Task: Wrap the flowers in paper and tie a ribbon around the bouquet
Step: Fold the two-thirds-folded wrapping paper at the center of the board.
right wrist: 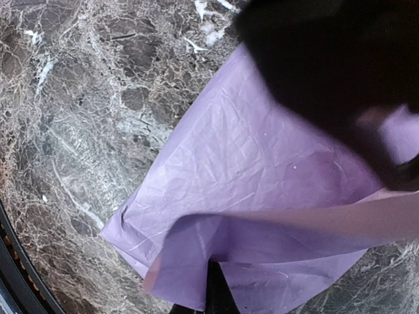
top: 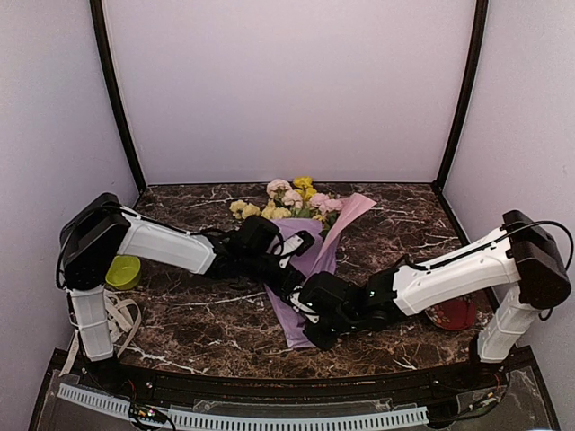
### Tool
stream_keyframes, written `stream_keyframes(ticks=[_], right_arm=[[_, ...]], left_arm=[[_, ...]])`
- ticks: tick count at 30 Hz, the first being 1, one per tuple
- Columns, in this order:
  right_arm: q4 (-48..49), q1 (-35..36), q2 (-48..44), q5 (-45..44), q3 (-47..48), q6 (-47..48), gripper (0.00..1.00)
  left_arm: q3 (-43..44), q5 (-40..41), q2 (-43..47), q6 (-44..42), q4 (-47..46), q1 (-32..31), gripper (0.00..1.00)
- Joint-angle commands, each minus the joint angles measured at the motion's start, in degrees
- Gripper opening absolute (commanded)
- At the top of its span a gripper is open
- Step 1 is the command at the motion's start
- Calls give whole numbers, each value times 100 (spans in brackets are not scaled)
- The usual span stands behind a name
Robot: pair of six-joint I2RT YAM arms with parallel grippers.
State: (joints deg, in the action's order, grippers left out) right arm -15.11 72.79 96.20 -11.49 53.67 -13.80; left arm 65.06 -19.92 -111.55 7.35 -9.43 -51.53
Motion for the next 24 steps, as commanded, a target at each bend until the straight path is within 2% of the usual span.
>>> stream_keyframes(ticks=[1, 6, 11, 18, 21, 24], right_arm=[[-35, 91, 184, 109, 174, 79, 0], [-146, 136, 347, 103, 247, 118, 0], [-211, 203, 463, 65, 326, 154, 0], [-294, 287, 580, -69, 418, 201, 0], [-325, 313, 606, -113, 434, 215, 0], [-339, 331, 627, -147, 442, 233, 0]], left_arm=[[-244, 252, 673, 141, -346, 146, 59], [-362, 358, 956, 214, -222, 402, 59], [-537, 691, 1738, 122, -88, 556, 60], [-342, 189, 2292, 322, -37, 503, 64], [-223, 64, 2328, 378, -32, 471, 69], [-196, -61, 2308, 238, 23, 377, 79]])
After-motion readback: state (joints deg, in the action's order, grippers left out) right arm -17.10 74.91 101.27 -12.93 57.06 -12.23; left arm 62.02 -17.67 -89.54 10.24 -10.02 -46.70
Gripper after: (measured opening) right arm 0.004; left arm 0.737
